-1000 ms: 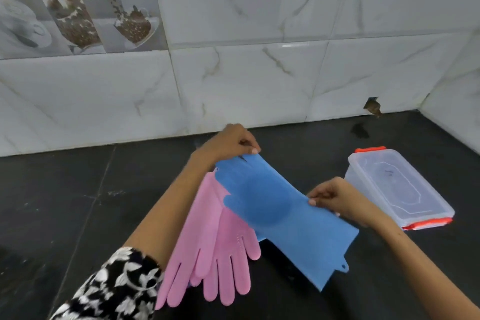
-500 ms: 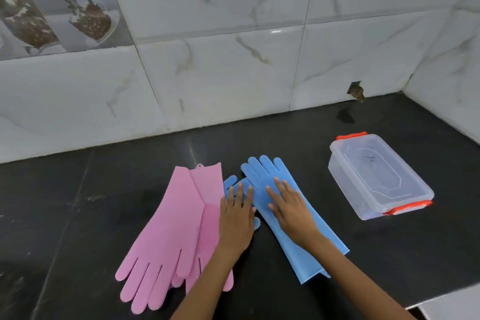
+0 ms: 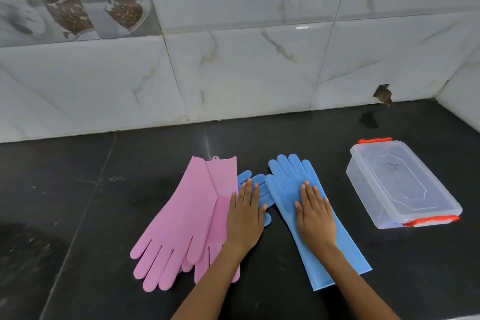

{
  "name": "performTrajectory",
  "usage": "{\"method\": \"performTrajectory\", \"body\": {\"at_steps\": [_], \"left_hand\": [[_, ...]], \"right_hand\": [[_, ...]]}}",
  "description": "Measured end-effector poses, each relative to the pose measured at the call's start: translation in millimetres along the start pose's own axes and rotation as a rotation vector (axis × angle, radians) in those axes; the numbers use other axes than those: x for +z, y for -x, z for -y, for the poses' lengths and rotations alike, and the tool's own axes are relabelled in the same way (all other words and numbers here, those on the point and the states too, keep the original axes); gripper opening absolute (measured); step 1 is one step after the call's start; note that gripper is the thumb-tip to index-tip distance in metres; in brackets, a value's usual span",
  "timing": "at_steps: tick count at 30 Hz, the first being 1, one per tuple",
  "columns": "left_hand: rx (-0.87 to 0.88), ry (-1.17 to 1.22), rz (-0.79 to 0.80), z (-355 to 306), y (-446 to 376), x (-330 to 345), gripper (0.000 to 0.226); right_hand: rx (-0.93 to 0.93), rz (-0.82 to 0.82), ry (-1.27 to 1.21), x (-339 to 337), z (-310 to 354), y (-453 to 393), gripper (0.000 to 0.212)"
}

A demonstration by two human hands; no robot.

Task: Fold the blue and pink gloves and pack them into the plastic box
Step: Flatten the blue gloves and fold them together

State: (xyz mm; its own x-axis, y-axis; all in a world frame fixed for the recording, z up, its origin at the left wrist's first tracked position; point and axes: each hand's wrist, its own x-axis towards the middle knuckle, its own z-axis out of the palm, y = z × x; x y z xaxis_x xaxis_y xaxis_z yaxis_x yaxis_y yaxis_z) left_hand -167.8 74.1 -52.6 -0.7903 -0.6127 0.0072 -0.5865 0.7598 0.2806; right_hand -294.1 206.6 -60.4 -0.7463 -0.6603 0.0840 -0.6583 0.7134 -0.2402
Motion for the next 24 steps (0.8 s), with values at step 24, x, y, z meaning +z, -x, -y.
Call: {"method": "performTrajectory", "body": {"at_steps": [24], "left_hand": [[-0.277,0.188,-0.07,94,89,-67,0.054]], "right_hand": [[-0.817,0.297,-0.144,-6,163,-58,0.037]]}}
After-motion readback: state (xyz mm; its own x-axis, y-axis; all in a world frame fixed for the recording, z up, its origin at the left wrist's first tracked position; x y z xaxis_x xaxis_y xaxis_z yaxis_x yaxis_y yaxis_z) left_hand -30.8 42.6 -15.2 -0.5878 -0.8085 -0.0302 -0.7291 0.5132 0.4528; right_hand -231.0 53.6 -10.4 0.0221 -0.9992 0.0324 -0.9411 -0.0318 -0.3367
